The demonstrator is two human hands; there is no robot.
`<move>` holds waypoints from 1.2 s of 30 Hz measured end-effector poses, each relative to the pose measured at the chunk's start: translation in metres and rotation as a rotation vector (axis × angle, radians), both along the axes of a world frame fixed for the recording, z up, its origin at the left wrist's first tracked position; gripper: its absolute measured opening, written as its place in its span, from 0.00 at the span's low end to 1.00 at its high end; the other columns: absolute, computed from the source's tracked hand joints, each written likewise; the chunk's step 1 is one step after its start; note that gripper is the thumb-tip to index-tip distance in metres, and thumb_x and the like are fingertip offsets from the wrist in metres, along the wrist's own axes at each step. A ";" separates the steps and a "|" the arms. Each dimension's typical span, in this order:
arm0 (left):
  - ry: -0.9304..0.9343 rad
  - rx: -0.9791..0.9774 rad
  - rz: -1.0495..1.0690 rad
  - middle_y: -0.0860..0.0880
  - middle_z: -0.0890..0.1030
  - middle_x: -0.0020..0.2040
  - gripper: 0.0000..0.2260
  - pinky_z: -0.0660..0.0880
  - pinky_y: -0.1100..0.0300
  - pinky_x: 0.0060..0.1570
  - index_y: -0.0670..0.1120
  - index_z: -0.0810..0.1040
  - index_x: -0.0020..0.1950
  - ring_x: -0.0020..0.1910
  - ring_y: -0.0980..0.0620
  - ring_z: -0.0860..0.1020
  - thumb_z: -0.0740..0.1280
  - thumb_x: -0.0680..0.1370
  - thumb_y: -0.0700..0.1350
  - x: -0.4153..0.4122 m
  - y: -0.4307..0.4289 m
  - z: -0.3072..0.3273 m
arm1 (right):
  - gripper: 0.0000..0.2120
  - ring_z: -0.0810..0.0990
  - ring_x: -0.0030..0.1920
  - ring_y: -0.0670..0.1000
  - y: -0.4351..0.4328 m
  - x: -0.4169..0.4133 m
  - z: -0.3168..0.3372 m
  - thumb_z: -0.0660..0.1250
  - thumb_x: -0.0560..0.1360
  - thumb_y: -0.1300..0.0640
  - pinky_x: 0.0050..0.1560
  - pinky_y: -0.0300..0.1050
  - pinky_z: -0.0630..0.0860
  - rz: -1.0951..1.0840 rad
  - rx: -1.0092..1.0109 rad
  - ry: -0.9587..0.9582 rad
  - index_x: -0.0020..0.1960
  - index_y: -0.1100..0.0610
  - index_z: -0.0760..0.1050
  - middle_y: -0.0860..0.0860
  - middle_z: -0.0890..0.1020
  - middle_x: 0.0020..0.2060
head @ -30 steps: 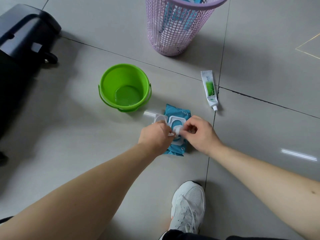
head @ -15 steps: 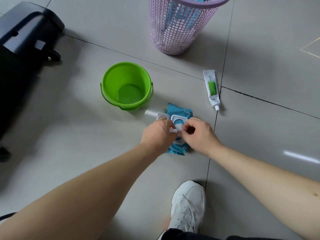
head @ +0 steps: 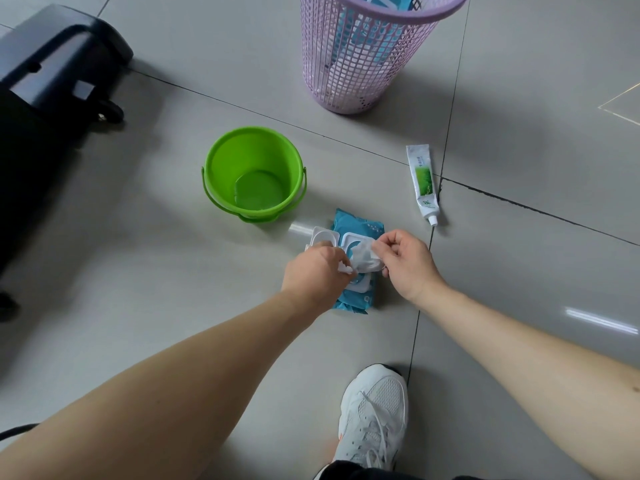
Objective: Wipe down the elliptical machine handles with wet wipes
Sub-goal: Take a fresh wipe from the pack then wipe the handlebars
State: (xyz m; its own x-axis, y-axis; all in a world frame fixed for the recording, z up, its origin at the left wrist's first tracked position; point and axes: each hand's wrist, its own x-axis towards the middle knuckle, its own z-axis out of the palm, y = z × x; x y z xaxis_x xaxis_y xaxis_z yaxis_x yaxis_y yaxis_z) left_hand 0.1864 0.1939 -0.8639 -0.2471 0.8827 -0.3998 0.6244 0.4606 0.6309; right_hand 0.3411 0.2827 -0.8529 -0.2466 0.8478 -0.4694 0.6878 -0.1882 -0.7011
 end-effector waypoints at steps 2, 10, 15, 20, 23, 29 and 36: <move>0.014 0.010 -0.002 0.52 0.79 0.50 0.10 0.70 0.60 0.40 0.52 0.85 0.53 0.47 0.47 0.80 0.72 0.78 0.56 0.001 0.000 -0.001 | 0.05 0.79 0.39 0.51 0.001 0.002 -0.003 0.68 0.82 0.54 0.46 0.51 0.80 0.028 0.053 -0.057 0.48 0.52 0.77 0.52 0.83 0.42; 0.048 0.112 -0.018 0.51 0.79 0.49 0.07 0.71 0.58 0.36 0.49 0.84 0.51 0.43 0.46 0.80 0.71 0.79 0.51 0.003 -0.005 -0.002 | 0.12 0.82 0.45 0.46 0.006 0.005 0.009 0.78 0.74 0.49 0.46 0.42 0.79 0.246 -0.066 -0.091 0.53 0.53 0.81 0.47 0.85 0.45; 0.040 0.112 -0.057 0.50 0.79 0.50 0.06 0.74 0.56 0.38 0.48 0.83 0.51 0.45 0.45 0.80 0.71 0.78 0.49 0.002 -0.009 -0.006 | 0.17 0.76 0.34 0.45 0.008 0.005 0.008 0.68 0.83 0.53 0.40 0.42 0.73 -0.007 -0.055 0.094 0.37 0.56 0.82 0.45 0.81 0.30; 0.044 0.104 -0.050 0.50 0.79 0.51 0.05 0.73 0.56 0.38 0.49 0.83 0.52 0.46 0.44 0.80 0.70 0.79 0.47 0.002 -0.006 -0.002 | 0.16 0.79 0.40 0.53 0.008 -0.006 0.010 0.71 0.78 0.45 0.46 0.54 0.78 -0.103 -0.049 0.183 0.42 0.57 0.85 0.55 0.82 0.37; 0.053 0.087 -0.065 0.51 0.79 0.53 0.05 0.72 0.57 0.39 0.51 0.83 0.52 0.48 0.44 0.80 0.70 0.78 0.45 0.000 -0.007 -0.002 | 0.16 0.80 0.43 0.56 0.008 -0.013 0.016 0.73 0.72 0.41 0.51 0.63 0.81 -0.212 -0.072 0.271 0.40 0.54 0.84 0.57 0.81 0.39; 0.089 0.118 -0.129 0.51 0.79 0.55 0.09 0.77 0.54 0.40 0.53 0.83 0.57 0.48 0.45 0.81 0.70 0.79 0.45 -0.001 -0.009 -0.006 | 0.18 0.80 0.44 0.55 0.017 -0.012 0.015 0.67 0.83 0.48 0.54 0.51 0.78 -0.206 -0.026 0.232 0.35 0.51 0.81 0.52 0.81 0.36; 0.228 0.149 -0.386 0.48 0.76 0.62 0.19 0.80 0.48 0.44 0.54 0.76 0.71 0.53 0.42 0.80 0.69 0.81 0.44 -0.003 -0.012 -0.005 | 0.17 0.72 0.40 0.49 0.014 -0.016 0.010 0.59 0.86 0.49 0.37 0.39 0.69 -0.228 0.130 -0.049 0.42 0.55 0.71 0.48 0.73 0.36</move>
State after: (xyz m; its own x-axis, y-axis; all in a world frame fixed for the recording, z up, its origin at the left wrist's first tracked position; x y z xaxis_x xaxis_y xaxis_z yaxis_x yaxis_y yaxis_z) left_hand 0.1830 0.1819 -0.8684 0.0436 0.9710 -0.2350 0.8622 0.0822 0.4998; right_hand 0.3254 0.2965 -0.8426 -0.0215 0.9327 -0.3601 0.6717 -0.2533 -0.6962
